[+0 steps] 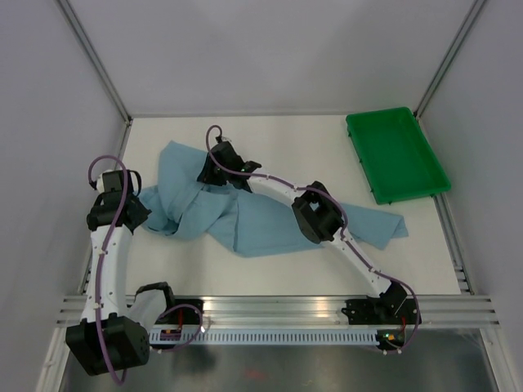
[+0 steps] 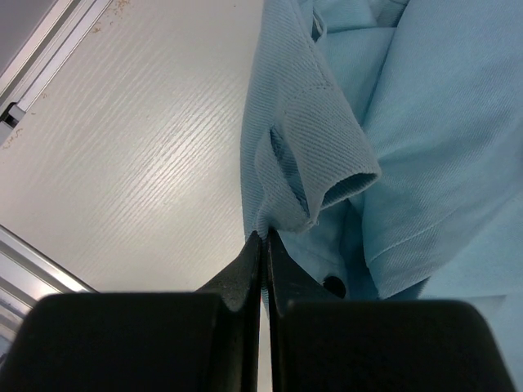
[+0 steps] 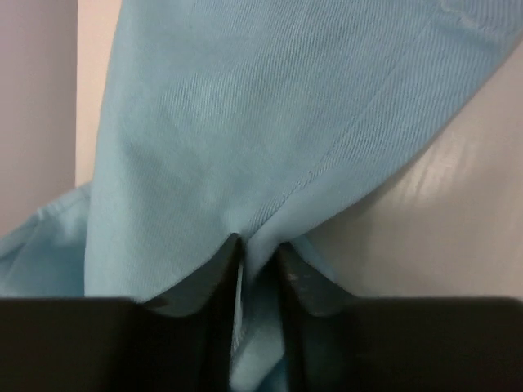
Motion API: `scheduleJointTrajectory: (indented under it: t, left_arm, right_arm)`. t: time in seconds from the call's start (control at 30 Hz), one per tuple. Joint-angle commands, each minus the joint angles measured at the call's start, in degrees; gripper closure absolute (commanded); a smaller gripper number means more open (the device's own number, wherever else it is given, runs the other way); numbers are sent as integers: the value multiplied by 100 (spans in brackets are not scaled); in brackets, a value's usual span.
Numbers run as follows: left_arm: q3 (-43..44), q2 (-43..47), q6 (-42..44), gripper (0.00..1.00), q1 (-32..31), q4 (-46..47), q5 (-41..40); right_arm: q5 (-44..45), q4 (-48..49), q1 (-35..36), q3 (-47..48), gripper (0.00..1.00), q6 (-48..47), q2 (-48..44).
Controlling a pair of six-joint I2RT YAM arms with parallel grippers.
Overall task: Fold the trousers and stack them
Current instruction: Flatten the trousers out
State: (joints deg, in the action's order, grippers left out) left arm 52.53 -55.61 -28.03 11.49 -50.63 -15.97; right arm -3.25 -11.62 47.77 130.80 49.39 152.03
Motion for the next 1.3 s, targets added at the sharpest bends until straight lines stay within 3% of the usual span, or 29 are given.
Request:
scheduleJointTrajectory:
  t: [0.0,0.07,0.1,0.37,0.57,0.83,0.93,1.07,1.27]
  left_arm:
    - [143,-11,149,98,-41,89,-12]
    - [152,-11,193,98,-50,89,-38]
    - [178,-11,201,98,-59,97,-90]
    - [538,-151,464,98,-59,273,-170]
    - [1285,-336,895,98,-6,422,-477]
    - [2182,-739,1055,98,573,818,-356]
    - [2410,-915,967,98,837,1037,-22]
    - [2761,-1301,1054,98,969,1214,137]
    - [2763,-1557,1168,98,1128,1266,402]
  right_arm:
    - [51,362,57,778,75,378,415]
    - [227,528,57,1201,99,396,512]
    - [472,616,48,1228,100,370,460]
    - [1326,1335,-382,798,100,-561,-1058]
    - [1774,1557,-734,113,100,-1457,-2053]
    - [3049,1286,-900,-845,100,-2793,-3328]
    - [2962,840,-1137,-1065,100,-2750,-3697]
    - [2154,486,-1568,-1600,100,-2863,-4119]
    - [2231,90,-1692,-3004,100,-3137,-4769]
